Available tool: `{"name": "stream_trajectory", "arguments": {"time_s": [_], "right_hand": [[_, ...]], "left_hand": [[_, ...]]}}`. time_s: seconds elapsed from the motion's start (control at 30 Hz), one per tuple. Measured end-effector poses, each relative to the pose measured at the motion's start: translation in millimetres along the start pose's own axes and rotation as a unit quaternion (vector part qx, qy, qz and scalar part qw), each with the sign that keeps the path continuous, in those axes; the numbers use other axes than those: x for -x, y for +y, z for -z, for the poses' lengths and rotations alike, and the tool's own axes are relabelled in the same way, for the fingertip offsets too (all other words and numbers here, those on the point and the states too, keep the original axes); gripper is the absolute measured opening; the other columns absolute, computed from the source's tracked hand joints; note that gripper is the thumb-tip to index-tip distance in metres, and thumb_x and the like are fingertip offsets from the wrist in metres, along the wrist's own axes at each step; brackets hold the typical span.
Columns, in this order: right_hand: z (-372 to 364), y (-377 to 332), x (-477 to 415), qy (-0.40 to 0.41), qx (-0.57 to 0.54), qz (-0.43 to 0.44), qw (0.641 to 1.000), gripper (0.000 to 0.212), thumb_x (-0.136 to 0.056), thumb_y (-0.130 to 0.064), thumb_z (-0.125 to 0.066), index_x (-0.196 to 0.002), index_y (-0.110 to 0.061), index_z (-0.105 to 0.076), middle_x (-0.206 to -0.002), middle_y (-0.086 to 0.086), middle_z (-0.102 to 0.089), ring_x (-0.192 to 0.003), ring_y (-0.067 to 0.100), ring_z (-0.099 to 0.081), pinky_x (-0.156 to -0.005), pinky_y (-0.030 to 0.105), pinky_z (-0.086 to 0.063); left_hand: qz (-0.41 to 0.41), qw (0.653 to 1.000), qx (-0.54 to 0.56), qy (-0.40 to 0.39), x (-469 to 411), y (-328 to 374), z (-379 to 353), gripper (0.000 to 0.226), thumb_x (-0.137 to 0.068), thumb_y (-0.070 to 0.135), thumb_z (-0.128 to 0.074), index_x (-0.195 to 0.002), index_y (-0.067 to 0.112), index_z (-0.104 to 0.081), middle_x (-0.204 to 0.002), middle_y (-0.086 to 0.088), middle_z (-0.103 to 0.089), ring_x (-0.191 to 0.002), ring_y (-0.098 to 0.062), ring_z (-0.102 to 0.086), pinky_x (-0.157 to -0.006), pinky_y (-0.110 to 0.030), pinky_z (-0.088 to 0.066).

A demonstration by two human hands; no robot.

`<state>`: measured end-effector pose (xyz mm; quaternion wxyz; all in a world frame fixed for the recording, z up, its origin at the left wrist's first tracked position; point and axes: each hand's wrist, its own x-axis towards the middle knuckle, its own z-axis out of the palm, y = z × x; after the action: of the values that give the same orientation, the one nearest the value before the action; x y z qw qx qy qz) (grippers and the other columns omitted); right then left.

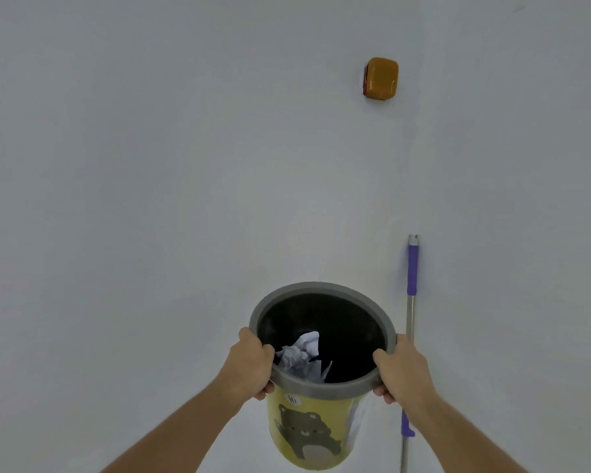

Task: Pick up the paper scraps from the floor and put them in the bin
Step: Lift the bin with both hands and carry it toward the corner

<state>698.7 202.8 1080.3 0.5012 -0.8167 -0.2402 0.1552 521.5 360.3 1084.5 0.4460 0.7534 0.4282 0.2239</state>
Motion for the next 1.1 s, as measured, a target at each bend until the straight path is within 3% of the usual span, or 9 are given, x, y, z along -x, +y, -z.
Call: {"name": "stream_trajectory", "arguments": {"time_s": [0.2, 0.37, 0.53, 0.7, 0.9, 1.1], "right_hand": [[-16, 42, -30, -0.01, 0.009, -0.008, 1.0, 0.024, -0.094, -0.016, -0.051, -0.118, -0.016, -0.046, -0.086, 0.017, -0.067, -0.053, 0.022, -0.063, -0.042, 0.025, -0.048], [-55, 114, -39, -0.017, 0.033, -0.025, 0.999, 0.028, -0.093, -0.011, -0.05, -0.12, -0.017, -0.047, -0.085, 0.016, -0.066, -0.056, 0.023, -0.063, -0.038, 0.021, -0.045], [-117, 222, -48, -0.036, 0.062, -0.07, 0.995, 0.032, -0.095, -0.013, -0.05, -0.126, -0.018, -0.044, -0.085, 0.011, -0.064, -0.058, 0.02, -0.063, -0.036, 0.017, -0.044], [-192, 350, -43, -0.045, 0.08, -0.117, 0.989, 0.034, -0.097, -0.016, -0.049, -0.128, -0.024, -0.04, -0.096, 0.014, -0.063, -0.069, 0.027, -0.068, -0.052, 0.036, -0.06], [-278, 505, -33, -0.038, 0.098, -0.138, 0.985, 0.031, -0.097, -0.013, -0.049, -0.127, -0.016, -0.045, -0.097, 0.019, -0.064, -0.074, 0.033, -0.067, -0.064, 0.045, -0.062], [-349, 651, -29, -0.025, 0.105, -0.142, 0.984, 0.039, -0.096, -0.012, -0.047, -0.134, -0.017, -0.04, -0.089, 0.011, -0.06, -0.062, 0.023, -0.062, -0.042, 0.026, -0.047]], "left_hand": [[0.027, 1.0, 0.002, 0.01, -23, -32, -35, 0.016, -0.097, 0.017, -0.038, -0.112, 0.012, -0.037, -0.081, -0.019, -0.067, -0.054, -0.02, -0.061, -0.041, -0.025, -0.048], [0.06, 0.998, -0.005, 0.001, -34, -107, -83, 0.015, -0.097, 0.018, -0.04, -0.111, 0.014, -0.036, -0.081, -0.017, -0.067, -0.054, -0.021, -0.062, -0.039, -0.024, -0.048], [0.099, 0.995, -0.013, -0.018, -43, -216, -146, 0.015, -0.098, 0.016, -0.039, -0.112, 0.015, -0.034, -0.084, -0.02, -0.067, -0.055, -0.023, -0.062, -0.045, -0.029, -0.052], [0.122, 0.992, -0.019, -0.022, -45, -349, -220, 0.021, -0.1, 0.019, -0.038, -0.12, 0.015, -0.031, -0.092, -0.023, -0.066, -0.056, -0.024, -0.061, -0.042, -0.027, -0.048], [0.142, 0.99, -0.021, -0.008, -41, -511, -308, 0.025, -0.1, 0.018, -0.038, -0.124, 0.014, -0.031, -0.096, -0.021, -0.063, -0.061, -0.023, -0.06, -0.032, -0.015, -0.04], [0.14, 0.99, -0.016, -0.013, -41, -646, -386, 0.024, -0.099, 0.015, -0.037, -0.123, 0.014, -0.032, -0.091, -0.02, -0.061, -0.059, -0.023, -0.058, -0.03, -0.012, -0.038]]}}
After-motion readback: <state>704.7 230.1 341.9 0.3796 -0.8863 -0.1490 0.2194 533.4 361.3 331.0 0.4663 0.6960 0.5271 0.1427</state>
